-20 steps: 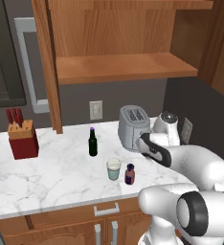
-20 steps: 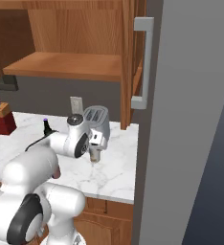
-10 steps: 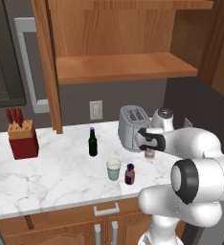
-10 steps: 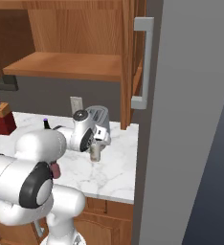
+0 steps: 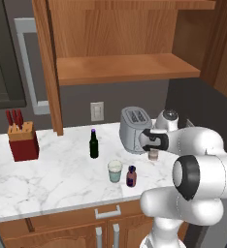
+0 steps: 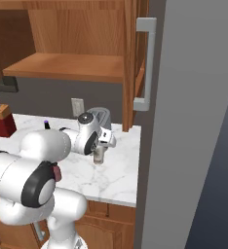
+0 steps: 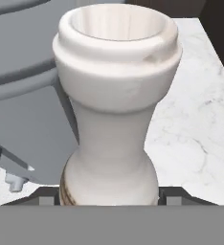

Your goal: Sort all alcoholic drinks to one cabinet, and non-alcoholic drinks to the other.

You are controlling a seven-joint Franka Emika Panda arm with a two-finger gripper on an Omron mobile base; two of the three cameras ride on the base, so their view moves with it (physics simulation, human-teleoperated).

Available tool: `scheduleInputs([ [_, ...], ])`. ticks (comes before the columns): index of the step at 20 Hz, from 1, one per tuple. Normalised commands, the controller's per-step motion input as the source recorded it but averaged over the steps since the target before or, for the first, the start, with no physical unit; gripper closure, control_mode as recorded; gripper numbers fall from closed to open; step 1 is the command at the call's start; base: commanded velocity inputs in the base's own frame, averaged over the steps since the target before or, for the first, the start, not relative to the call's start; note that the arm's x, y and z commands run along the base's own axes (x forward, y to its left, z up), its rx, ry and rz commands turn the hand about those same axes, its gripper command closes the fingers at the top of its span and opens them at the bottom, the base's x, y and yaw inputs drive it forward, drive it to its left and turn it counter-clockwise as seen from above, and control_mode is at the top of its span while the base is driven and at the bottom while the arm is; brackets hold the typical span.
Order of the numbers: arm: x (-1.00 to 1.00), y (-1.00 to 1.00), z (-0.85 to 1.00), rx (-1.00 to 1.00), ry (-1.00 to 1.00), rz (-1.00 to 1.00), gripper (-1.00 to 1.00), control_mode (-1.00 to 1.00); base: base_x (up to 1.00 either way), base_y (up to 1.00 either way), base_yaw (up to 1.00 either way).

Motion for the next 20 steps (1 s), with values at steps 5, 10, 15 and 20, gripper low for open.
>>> scheduleInputs([
  [5,-0.12,0.01,0.11,0.00,-0.08,0.00,1.00,-1.00,0.00,0.00,0.00],
  [10,-0.42,0.00,0.88,0.00,-0.09,0.01,1.00,-1.00,0.00,0.00,0.00],
  [15,-0.49,0.02,1.00,0.00,-0.04,0.00,1.00,-1.00,0.00,0.00,0.00],
  [20,-0.35,0.02,1.00,0.00,0.00,0.00,1.00,-1.00,0.00,0.00,0.00],
])
